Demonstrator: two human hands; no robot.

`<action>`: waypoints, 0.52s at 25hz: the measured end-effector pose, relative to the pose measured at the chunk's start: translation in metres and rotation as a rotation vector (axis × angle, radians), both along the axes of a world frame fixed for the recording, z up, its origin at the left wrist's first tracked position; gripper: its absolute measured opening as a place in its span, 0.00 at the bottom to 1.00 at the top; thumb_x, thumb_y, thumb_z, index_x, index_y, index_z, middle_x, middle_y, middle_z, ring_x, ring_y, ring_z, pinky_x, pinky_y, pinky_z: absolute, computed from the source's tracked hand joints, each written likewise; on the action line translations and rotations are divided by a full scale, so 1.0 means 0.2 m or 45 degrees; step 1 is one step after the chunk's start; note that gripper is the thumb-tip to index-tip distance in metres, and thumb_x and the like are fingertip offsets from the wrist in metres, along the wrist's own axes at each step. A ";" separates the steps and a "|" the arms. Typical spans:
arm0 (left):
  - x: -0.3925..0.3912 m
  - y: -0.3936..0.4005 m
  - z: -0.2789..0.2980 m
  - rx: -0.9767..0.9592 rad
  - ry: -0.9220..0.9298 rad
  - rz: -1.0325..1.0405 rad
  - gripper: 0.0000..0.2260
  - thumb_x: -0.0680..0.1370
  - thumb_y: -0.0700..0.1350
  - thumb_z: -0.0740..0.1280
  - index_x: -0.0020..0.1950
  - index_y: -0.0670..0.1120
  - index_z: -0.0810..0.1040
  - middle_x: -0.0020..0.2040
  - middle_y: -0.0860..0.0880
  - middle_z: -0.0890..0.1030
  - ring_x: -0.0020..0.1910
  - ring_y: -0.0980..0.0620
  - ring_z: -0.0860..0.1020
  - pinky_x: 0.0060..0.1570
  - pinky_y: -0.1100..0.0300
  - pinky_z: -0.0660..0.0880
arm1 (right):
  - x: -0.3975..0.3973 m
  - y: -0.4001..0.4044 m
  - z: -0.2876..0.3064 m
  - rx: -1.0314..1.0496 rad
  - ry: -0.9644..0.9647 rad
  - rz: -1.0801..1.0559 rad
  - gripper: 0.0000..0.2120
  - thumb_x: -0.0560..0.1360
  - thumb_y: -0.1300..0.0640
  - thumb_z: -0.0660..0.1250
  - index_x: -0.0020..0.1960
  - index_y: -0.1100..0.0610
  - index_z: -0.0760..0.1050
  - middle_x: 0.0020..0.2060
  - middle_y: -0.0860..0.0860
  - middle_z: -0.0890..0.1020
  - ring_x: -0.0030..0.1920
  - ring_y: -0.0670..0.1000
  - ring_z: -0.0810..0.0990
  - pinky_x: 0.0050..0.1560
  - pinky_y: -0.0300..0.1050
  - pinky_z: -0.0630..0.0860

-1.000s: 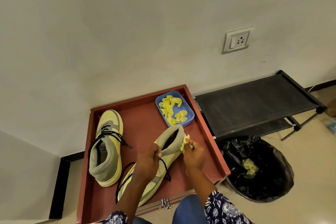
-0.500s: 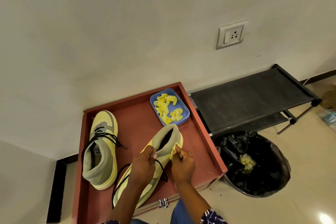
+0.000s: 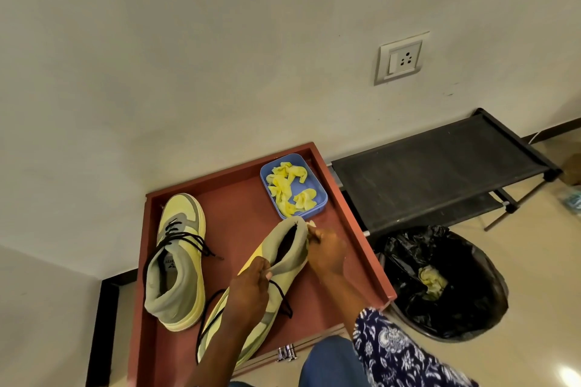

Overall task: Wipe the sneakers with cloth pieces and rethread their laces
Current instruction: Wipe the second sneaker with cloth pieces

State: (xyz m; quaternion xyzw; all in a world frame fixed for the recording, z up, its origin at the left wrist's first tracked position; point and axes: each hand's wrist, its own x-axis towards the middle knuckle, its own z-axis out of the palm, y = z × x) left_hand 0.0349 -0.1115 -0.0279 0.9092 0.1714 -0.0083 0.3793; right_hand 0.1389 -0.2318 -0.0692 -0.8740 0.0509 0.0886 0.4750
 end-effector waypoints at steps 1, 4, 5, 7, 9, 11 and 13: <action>0.00 0.00 -0.01 0.014 -0.013 0.002 0.11 0.79 0.38 0.58 0.39 0.50 0.67 0.27 0.51 0.67 0.25 0.55 0.63 0.25 0.65 0.63 | -0.08 0.02 -0.02 0.012 -0.030 -0.063 0.14 0.75 0.60 0.57 0.47 0.62 0.81 0.43 0.60 0.82 0.43 0.57 0.80 0.39 0.41 0.66; -0.01 0.01 -0.02 0.048 -0.033 -0.016 0.07 0.79 0.39 0.58 0.41 0.46 0.68 0.27 0.51 0.68 0.26 0.55 0.64 0.26 0.66 0.61 | -0.33 0.10 -0.01 0.165 -0.026 -0.242 0.12 0.77 0.59 0.59 0.50 0.63 0.80 0.44 0.59 0.80 0.43 0.54 0.77 0.42 0.42 0.69; -0.01 0.01 -0.02 0.054 -0.031 -0.027 0.06 0.79 0.39 0.58 0.42 0.45 0.69 0.28 0.51 0.68 0.26 0.54 0.64 0.26 0.66 0.61 | -0.41 0.12 0.00 0.220 -0.015 -0.288 0.10 0.77 0.62 0.61 0.53 0.63 0.80 0.45 0.58 0.79 0.43 0.52 0.75 0.43 0.41 0.70; -0.02 0.02 -0.01 0.057 -0.021 -0.056 0.05 0.79 0.40 0.58 0.43 0.45 0.69 0.28 0.51 0.69 0.26 0.54 0.65 0.27 0.66 0.61 | -0.49 0.16 0.01 0.284 -0.027 -0.337 0.10 0.75 0.66 0.64 0.54 0.63 0.80 0.46 0.58 0.79 0.43 0.49 0.74 0.46 0.40 0.71; -0.02 0.02 0.00 0.064 -0.027 -0.077 0.06 0.79 0.39 0.58 0.43 0.45 0.68 0.28 0.51 0.69 0.26 0.55 0.65 0.26 0.66 0.61 | -0.46 0.14 0.01 0.348 0.011 -0.365 0.10 0.74 0.67 0.65 0.53 0.62 0.80 0.46 0.58 0.79 0.44 0.49 0.75 0.48 0.42 0.74; -0.02 0.02 -0.01 0.068 -0.024 -0.075 0.06 0.79 0.39 0.58 0.42 0.46 0.68 0.28 0.51 0.69 0.26 0.54 0.65 0.26 0.67 0.62 | -0.37 0.11 0.01 0.401 0.090 -0.403 0.10 0.74 0.67 0.65 0.52 0.61 0.81 0.47 0.57 0.80 0.46 0.52 0.77 0.51 0.44 0.75; -0.02 0.03 -0.02 0.064 0.006 -0.064 0.06 0.79 0.39 0.58 0.43 0.45 0.68 0.28 0.50 0.70 0.26 0.52 0.66 0.27 0.63 0.63 | -0.27 0.08 0.02 0.377 0.109 -0.422 0.10 0.73 0.67 0.65 0.51 0.61 0.82 0.48 0.57 0.82 0.49 0.56 0.79 0.51 0.44 0.74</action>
